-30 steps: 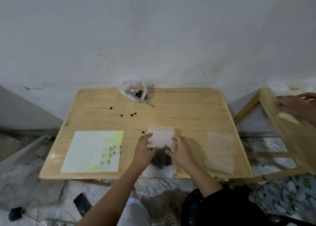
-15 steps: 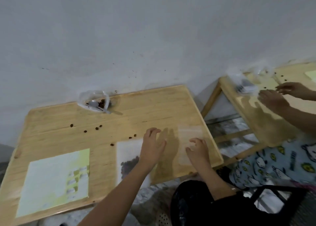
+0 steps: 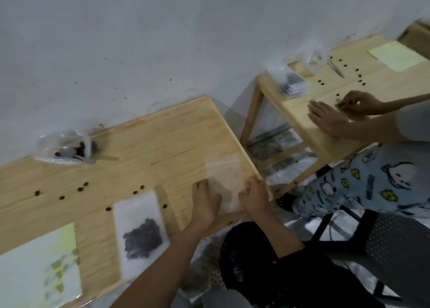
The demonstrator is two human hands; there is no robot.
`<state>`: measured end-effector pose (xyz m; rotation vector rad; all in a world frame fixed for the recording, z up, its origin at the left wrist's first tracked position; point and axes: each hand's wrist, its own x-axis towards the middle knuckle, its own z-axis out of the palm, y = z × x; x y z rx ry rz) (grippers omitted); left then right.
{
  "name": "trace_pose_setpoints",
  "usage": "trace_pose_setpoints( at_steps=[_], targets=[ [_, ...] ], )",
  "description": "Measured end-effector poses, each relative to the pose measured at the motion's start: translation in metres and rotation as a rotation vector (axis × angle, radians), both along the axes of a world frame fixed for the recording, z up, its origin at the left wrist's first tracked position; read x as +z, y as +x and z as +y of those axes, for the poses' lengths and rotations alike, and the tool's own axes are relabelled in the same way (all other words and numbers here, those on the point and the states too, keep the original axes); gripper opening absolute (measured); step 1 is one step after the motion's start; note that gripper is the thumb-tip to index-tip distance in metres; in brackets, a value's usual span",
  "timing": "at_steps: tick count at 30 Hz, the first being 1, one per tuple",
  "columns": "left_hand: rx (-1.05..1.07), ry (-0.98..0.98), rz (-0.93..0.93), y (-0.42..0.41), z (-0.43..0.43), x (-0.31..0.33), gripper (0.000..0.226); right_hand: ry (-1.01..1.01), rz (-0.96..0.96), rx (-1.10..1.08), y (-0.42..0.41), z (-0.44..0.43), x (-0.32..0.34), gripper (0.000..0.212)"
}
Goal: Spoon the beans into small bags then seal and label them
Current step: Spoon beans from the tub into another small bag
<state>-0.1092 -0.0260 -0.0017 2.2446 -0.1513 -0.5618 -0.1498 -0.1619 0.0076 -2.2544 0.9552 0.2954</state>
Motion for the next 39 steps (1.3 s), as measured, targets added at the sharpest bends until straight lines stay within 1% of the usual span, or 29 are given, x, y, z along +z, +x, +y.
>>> trace_pose_setpoints(
  at_steps=[4,6,8,9,11,13,15,17,20,22,25,27,30,35,37,39],
  targets=[
    [0.081,-0.054,0.066,0.004,-0.005,-0.001,0.051,0.031,-0.009,-0.048,0.006,0.0,-0.001,0.033],
    [0.126,-0.076,0.111,0.007,-0.005,-0.001,0.051,0.062,-0.023,-0.084,0.006,-0.001,-0.001,0.032],
    [0.146,-0.096,0.152,0.012,-0.005,-0.002,0.05,0.094,-0.048,-0.107,0.005,-0.003,0.0,0.025],
    [0.145,-0.104,0.168,0.014,-0.005,-0.002,0.045,0.117,-0.059,-0.12,0.005,-0.004,0.002,0.021],
    [0.138,-0.13,0.177,0.016,-0.004,0.0,0.022,0.176,-0.081,-0.154,0.005,-0.004,0.007,0.019],
    [0.159,-0.193,0.16,0.018,-0.002,0.004,0.005,0.238,-0.119,-0.192,0.008,-0.002,0.013,0.023],
    [0.187,-0.29,0.143,0.022,0.003,0.012,0.003,0.292,-0.171,-0.211,0.016,0.002,0.021,0.026],
    [0.174,-0.382,0.147,0.03,0.014,0.025,0.005,0.301,-0.214,-0.211,0.027,0.006,0.03,0.028],
    [0.16,-0.426,0.079,0.049,0.039,0.045,0.005,0.312,-0.267,-0.12,0.045,0.017,0.048,0.027],
    [0.256,-0.475,0.012,0.063,0.061,0.06,0.011,0.35,-0.311,-0.005,0.058,0.029,0.059,0.025],
    [0.457,-0.568,-0.033,0.088,0.105,0.084,0.019,0.411,-0.349,0.156,0.081,0.057,0.076,0.025],
    [0.477,-0.576,-0.048,0.104,0.14,0.098,0.02,0.418,-0.387,0.239,0.098,0.081,0.086,0.024],
    [0.444,-0.548,-0.087,0.117,0.187,0.119,0.013,0.358,-0.423,0.331,0.124,0.121,0.098,0.022],
    [0.46,-0.464,-0.267,0.132,0.251,0.147,0.01,0.206,-0.494,0.437,0.17,0.192,0.113,0.021],
    [0.472,-0.435,-0.305,0.138,0.273,0.154,0.008,0.212,-0.542,0.468,0.182,0.221,0.122,0.018],
    [0.475,-0.435,-0.33,0.144,0.291,0.159,0.009,0.298,-0.606,0.459,0.193,0.248,0.131,0.017]
  ],
)
